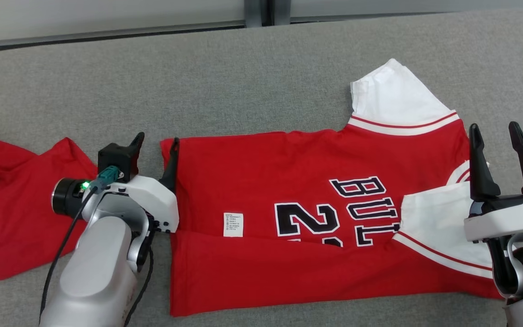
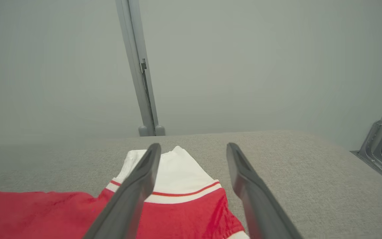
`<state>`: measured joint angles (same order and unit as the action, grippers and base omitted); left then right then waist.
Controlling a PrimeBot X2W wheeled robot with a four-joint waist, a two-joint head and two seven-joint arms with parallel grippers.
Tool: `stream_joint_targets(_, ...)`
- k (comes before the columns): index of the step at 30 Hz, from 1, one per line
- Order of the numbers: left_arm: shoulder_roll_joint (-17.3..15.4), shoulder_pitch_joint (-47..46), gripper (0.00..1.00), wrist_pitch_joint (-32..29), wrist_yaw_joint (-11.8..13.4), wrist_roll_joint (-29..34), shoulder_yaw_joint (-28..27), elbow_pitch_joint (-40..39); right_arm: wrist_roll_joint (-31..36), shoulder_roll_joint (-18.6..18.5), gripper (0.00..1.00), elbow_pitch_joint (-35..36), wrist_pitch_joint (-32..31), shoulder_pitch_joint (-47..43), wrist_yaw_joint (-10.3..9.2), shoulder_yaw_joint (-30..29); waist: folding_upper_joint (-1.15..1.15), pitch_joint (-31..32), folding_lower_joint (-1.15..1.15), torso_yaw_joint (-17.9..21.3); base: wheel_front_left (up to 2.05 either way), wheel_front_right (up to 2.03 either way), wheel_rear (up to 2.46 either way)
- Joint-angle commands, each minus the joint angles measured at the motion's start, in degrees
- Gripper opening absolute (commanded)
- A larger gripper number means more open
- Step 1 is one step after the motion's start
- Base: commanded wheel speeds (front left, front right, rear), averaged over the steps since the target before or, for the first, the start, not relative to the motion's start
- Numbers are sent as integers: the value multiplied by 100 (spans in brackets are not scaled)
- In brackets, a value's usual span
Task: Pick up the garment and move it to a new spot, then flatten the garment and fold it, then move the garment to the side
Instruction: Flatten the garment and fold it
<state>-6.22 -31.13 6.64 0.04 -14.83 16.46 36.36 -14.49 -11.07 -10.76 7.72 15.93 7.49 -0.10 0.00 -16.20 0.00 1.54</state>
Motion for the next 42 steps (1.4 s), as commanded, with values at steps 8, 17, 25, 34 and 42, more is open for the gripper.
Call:
stream_joint_targets(8, -252, -626, 100, -53, -45, 170, 113, 1106, -33, 27, 100, -218, 197, 117, 0, -144, 0, -291, 0, 216, 0, 0, 0)
stream_joint_targets(17, -242, -926, 100, 151, -202, 160, 232, 1729, 26, 50, 100, -357, 212, 189, 0, -180, 0, -297, 0, 175, 0, 0, 0)
stream_joint_targets(25, -149, -1209, 87, 265, -397, 222, 441, 2118, 54, 20, 100, -336, 152, 267, 0, -166, 0, -408, 0, 138, 0, 0, 0)
stream_joint_targets(34, -45, -1466, 0, 529, -552, 87, 527, 2362, 118, -211, 100, -370, -16, 557, 0, -149, 0, -462, 0, 4, 0, 0, 0)
stream_joint_targets(42, 203, -1532, 0, 818, -613, -21, 675, 1680, -257, -731, 100, -882, -917, 1491, -1, 47, 0, -591, 0, -549, 0, 0, 0)
